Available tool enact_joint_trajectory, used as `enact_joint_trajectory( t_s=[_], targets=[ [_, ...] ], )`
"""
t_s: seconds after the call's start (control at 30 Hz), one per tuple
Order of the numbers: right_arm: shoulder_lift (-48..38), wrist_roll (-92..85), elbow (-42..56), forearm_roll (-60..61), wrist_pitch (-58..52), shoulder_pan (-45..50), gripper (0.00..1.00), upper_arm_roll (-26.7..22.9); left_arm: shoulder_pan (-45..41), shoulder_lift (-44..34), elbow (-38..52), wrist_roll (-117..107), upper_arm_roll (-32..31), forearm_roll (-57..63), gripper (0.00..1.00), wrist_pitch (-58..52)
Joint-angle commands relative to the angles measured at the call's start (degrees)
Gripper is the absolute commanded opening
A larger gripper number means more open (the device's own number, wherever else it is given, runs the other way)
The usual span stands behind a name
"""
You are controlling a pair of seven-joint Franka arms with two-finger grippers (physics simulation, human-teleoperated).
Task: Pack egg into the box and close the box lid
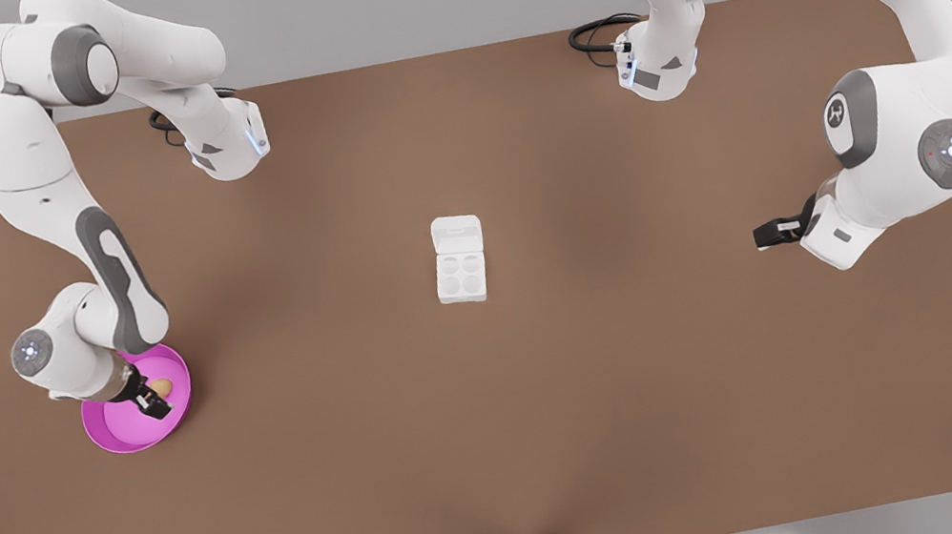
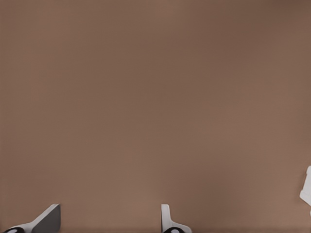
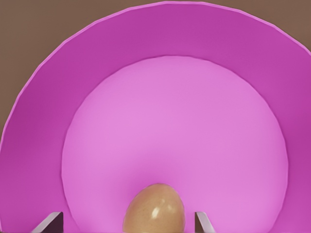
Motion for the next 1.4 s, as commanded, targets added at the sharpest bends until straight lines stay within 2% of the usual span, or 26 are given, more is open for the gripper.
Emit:
enact_joint_trajectory(
  t_s=[0.0, 0.37, 0.6, 0.73, 0.8, 0.9, 1.2, 1.37],
  targets=[
    [0.28, 6.52, 0.1, 0.03, 0.66, -0.13, 1.0, -0.04, -0.07, -0.03, 0.03, -0.26, -0.03, 0.09, 1.0, -0.15],
    [2.21, 5.82, 0.63, -0.06, 0.66, -0.39, 1.0, -0.04, 0.02, 0.14, 0.03, -0.26, -0.03, 0.09, 1.0, -0.24],
    [1.77, 4.77, 1.16, -0.32, -0.3, -0.31, 0.96, -0.04, 0.02, 0.14, 0.03, -0.26, -0.03, 0.17, 1.0, -0.24],
    [1.69, 4.59, 1.6, -0.41, -1.8, -0.31, 0.87, -0.04, 0.01, 0.14, 0.03, -0.26, -0.03, 0.17, 1.0, -0.24],
    [1.69, 3.8, 1.86, -0.41, -2.15, -0.39, 0.77, -0.04, -0.07, 0.14, 0.03, -0.35, -0.03, 0.17, 1.0, -0.33],
    [1.77, 3.71, 2.04, -0.41, -2.77, -0.48, 0.69, -0.04, -0.07, 0.14, 0.12, -0.44, -0.03, 0.26, 1.0, -1.21],
    [2.21, 3.71, 2.48, -0.41, -4.35, 0.13, 0.68, 0.31, -0.16, 0.14, 0.2, -0.44, -0.03, 0.35, 1.0, -1.12],
    [2.3, 3.54, 2.48, -0.41, -4.61, 0.13, 0.64, 0.31, -0.16, 0.14, 0.2, -0.44, -0.03, 0.35, 1.0, -1.12]
  ],
)
